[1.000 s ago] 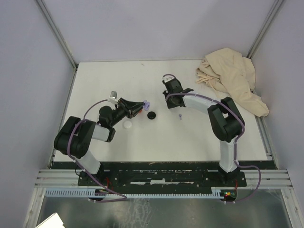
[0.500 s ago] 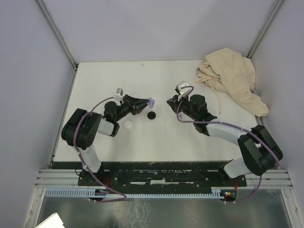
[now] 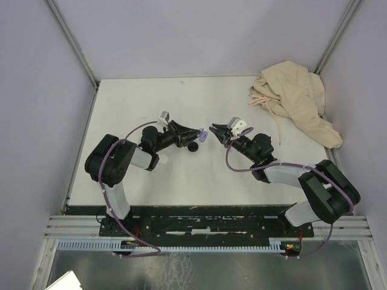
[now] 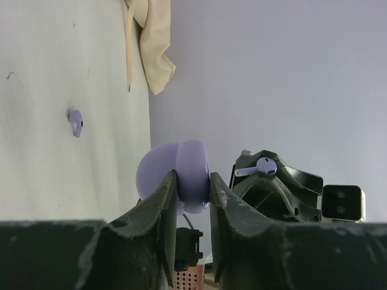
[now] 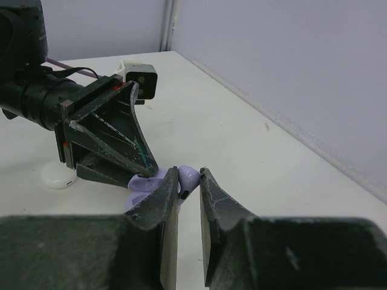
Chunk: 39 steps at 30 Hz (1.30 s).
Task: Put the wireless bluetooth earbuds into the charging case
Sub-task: Place the earbud in the charging case.
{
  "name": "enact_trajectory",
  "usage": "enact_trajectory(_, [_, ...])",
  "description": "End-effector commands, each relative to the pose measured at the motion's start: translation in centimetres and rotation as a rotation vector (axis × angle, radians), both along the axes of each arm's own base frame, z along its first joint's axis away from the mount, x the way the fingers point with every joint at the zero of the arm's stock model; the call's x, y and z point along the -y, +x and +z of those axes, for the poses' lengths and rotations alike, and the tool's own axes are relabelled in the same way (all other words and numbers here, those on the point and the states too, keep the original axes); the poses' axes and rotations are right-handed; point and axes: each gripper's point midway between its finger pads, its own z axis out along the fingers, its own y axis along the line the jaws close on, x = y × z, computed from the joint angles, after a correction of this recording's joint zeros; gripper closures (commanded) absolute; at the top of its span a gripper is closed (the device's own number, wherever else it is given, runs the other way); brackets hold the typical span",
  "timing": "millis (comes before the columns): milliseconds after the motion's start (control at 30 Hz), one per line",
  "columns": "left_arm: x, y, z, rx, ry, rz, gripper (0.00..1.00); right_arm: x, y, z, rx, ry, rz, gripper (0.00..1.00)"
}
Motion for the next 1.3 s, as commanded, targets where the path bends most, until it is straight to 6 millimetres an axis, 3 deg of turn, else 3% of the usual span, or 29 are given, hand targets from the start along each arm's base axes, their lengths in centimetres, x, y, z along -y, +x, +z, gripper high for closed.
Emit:
enact_trajectory(0, [1.2,-0.5,1.0,0.024,-0.022,-0.065,0.97,-0.9,-0.6,2.0,0.127,-0.015,0.053,0.98])
enact_trajectory(600, [2.7,-0.8,2.8,0.068,-0.033,-0.137,0.97,-2.3,-1.4,-1.2,0.127,-0.176,0.093,0.98])
enact_trajectory(1267, [2.8,-1.5,3.5,0.085,-0.033,-0.156,0.97,-1.6,-1.0,-2.1,0.12,-0.216,0.051,0.98])
